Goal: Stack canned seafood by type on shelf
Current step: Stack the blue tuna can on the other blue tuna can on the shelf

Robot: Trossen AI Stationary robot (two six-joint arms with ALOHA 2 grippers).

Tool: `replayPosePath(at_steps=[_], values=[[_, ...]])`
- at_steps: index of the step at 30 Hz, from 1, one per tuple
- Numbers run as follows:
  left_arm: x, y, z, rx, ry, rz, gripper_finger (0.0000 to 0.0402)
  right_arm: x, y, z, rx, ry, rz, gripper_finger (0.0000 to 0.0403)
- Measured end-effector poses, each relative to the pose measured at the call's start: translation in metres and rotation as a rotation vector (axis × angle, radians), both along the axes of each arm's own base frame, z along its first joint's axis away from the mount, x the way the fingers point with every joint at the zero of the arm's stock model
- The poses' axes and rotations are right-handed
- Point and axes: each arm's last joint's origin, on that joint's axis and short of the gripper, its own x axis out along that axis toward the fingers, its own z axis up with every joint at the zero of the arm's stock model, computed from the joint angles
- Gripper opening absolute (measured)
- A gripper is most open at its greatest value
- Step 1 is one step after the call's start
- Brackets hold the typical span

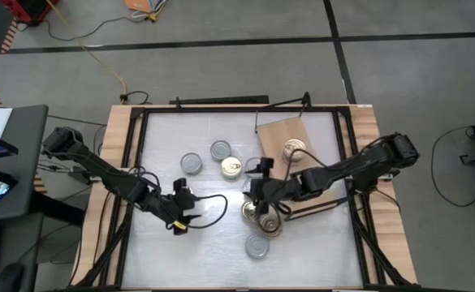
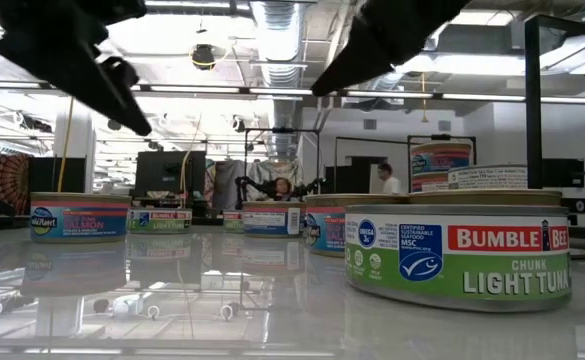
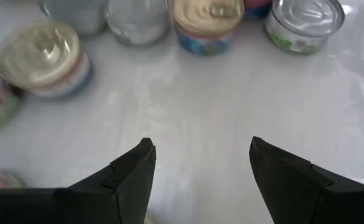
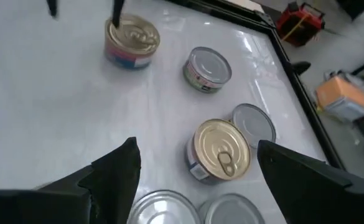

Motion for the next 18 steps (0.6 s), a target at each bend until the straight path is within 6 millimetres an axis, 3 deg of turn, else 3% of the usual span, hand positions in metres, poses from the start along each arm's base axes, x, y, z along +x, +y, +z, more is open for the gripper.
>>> replayPosePath(at_steps=[6,13,18], values=[[-0.012,-0.015,-0.002,-0.069,0.045,-0.012,0.0247,0.011,-0.007,-0.003,-0.085,-0.009,0.048,0.0331],[-0.034,-0.031,-0.003,-0.11,0.119,0.067,0.0229,0.006,-0.024,0.018,-0.09,-0.061,0.069,0.0308],[-0.043,-0.039,-0.01,-0.086,0.123,0.13,0.0217,0.006,-0.029,0.022,-0.094,-0.078,0.093,0.0306]])
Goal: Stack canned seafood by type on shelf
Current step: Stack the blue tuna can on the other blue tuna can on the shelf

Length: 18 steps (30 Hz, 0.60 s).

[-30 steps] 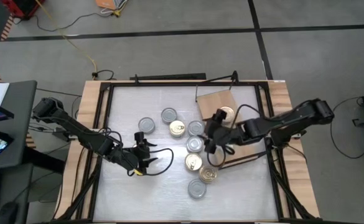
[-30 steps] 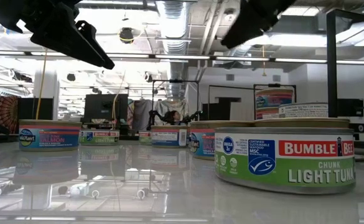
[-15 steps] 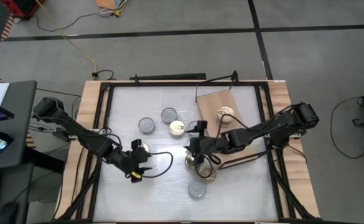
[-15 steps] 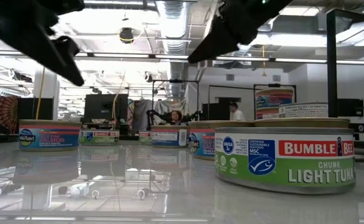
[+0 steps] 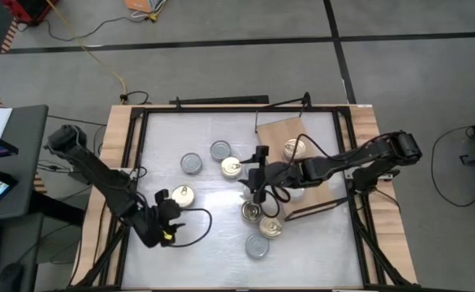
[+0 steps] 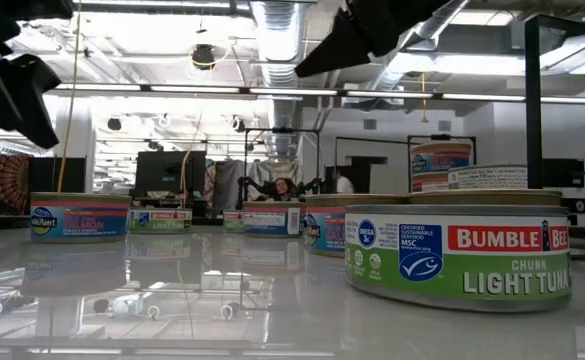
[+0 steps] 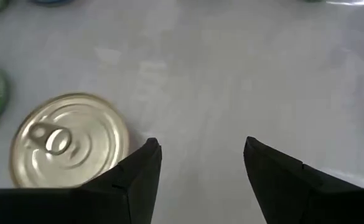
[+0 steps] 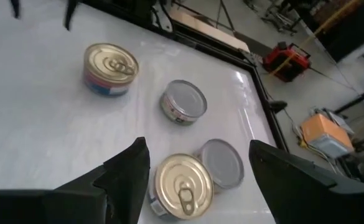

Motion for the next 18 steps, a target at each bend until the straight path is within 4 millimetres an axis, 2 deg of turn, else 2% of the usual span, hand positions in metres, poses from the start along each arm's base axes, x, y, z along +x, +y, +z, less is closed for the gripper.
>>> replayPosePath(at_steps=[11,18], values=[[0.01,-0.011,-0.042,0.308,0.108,-0.045,0.0207,0.004,-0.003,0.005,-0.039,-0.046,0.033,0.0306],[0.012,-0.011,-0.051,0.466,0.195,-0.043,0.0207,0.005,-0.007,0.005,-0.039,-0.046,0.02,0.0306]])
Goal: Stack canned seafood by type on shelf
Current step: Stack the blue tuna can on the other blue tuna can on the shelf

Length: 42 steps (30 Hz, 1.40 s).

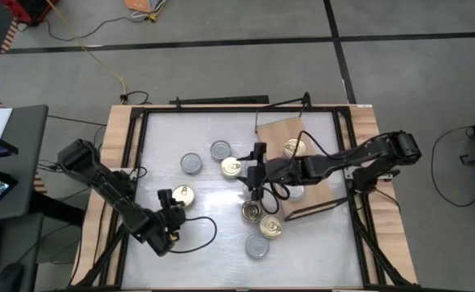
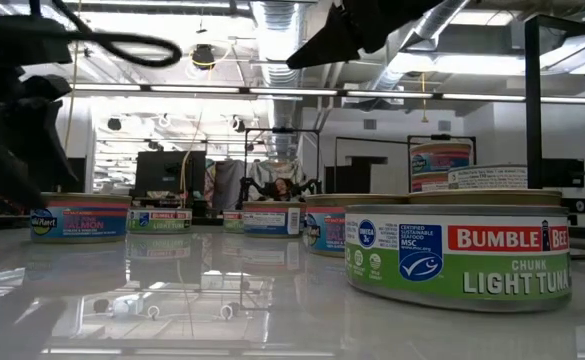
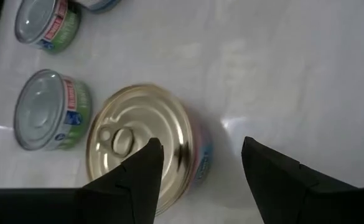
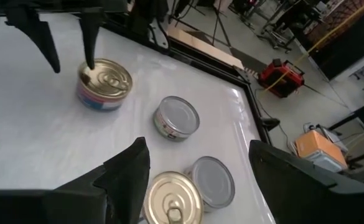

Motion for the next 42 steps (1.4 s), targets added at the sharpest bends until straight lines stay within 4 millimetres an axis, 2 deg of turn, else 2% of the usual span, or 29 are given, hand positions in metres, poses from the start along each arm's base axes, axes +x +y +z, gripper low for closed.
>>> replayPosePath(at_steps=[5,8,12,19,27,29,35,42], values=[[0.001,-0.001,-0.013,0.062,0.089,-0.044,0.0205,0.0,0.0,0.0,0.01,-0.004,-0.004,0.0306],[0.002,-0.002,-0.019,0.095,0.103,-0.047,0.0186,0.0,0.0,0.0,0.015,-0.005,-0.005,0.0306],[0.003,-0.002,-0.02,0.111,0.091,-0.034,0.0135,0.0,0.0,0.0,0.019,-0.005,-0.009,0.0306],[0.004,-0.004,-0.015,0.077,0.077,-0.03,0.0013,0.0,0.0,-0.001,0.024,-0.001,-0.01,0.0306],[0.008,-0.012,-0.015,-0.065,0.09,0.007,0.0,0.0,0.0,0.0,0.028,-0.002,-0.012,0.0306],[0.007,-0.011,-0.016,-0.06,0.121,0.006,0.0,0.0,0.0,-0.001,0.028,-0.002,-0.012,0.0306],[0.01,-0.012,-0.012,-0.058,0.052,0.032,0.0,-0.001,0.0,-0.001,0.03,0.005,-0.014,0.0306],[0.018,-0.022,-0.002,-0.147,0.04,0.023,0.0004,-0.001,0.0,-0.002,0.03,0.012,-0.015,0.0306]])
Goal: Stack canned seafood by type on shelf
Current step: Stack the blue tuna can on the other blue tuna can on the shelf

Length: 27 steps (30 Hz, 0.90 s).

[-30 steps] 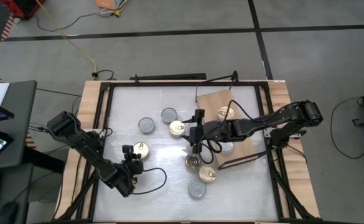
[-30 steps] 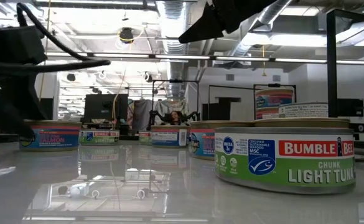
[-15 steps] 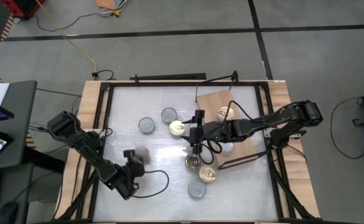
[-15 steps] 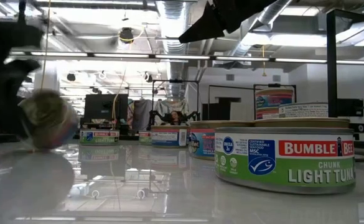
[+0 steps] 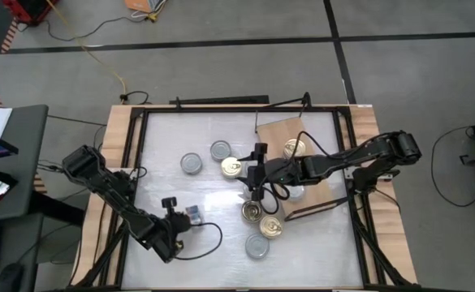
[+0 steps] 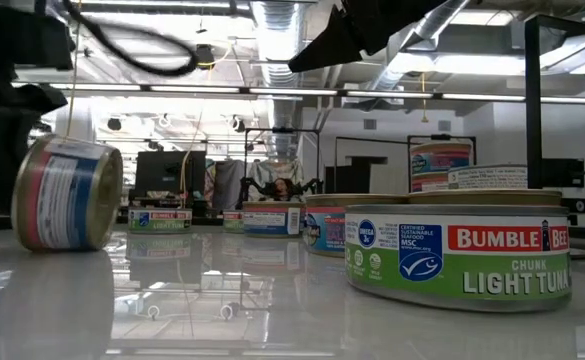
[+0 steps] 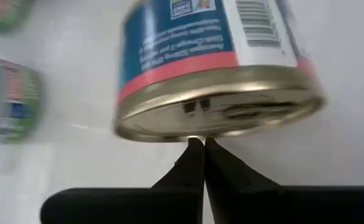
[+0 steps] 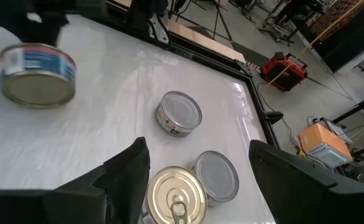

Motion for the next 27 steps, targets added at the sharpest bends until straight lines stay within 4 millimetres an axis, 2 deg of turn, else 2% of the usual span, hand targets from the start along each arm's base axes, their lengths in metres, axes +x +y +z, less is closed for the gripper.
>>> replayPosePath(at_steps=[4,7,10,15,19,22,27], values=[[0.008,-0.013,0.019,-0.139,0.06,-0.029,0.0014,-0.002,0.0,-0.004,0.007,0.041,-0.006,0.0306],[0.015,-0.026,0.04,-0.194,0.044,-0.092,0.0036,-0.003,0.0,-0.006,0.01,0.06,-0.01,0.0306],[0.02,-0.037,0.06,-0.209,0.011,-0.157,0.0075,-0.004,-0.001,-0.007,0.021,0.072,-0.017,0.0306],[0.029,-0.048,0.094,-0.214,-0.048,-0.263,0.0163,-0.008,-0.001,-0.008,0.036,0.108,-0.029,0.0306],[0.039,-0.044,0.102,-0.161,-0.048,-0.329,0.0231,-0.017,-0.003,-0.004,0.077,0.132,-0.057,0.0306],[0.051,-0.032,0.103,-0.125,-0.028,-0.372,0.0272,-0.025,-0.003,-0.001,0.106,0.164,-0.079,0.0306],[0.073,-0.004,0.101,-0.15,0.058,-0.457,0.0304,-0.045,-0.006,0.008,0.159,0.209,-0.123,0.0306]])
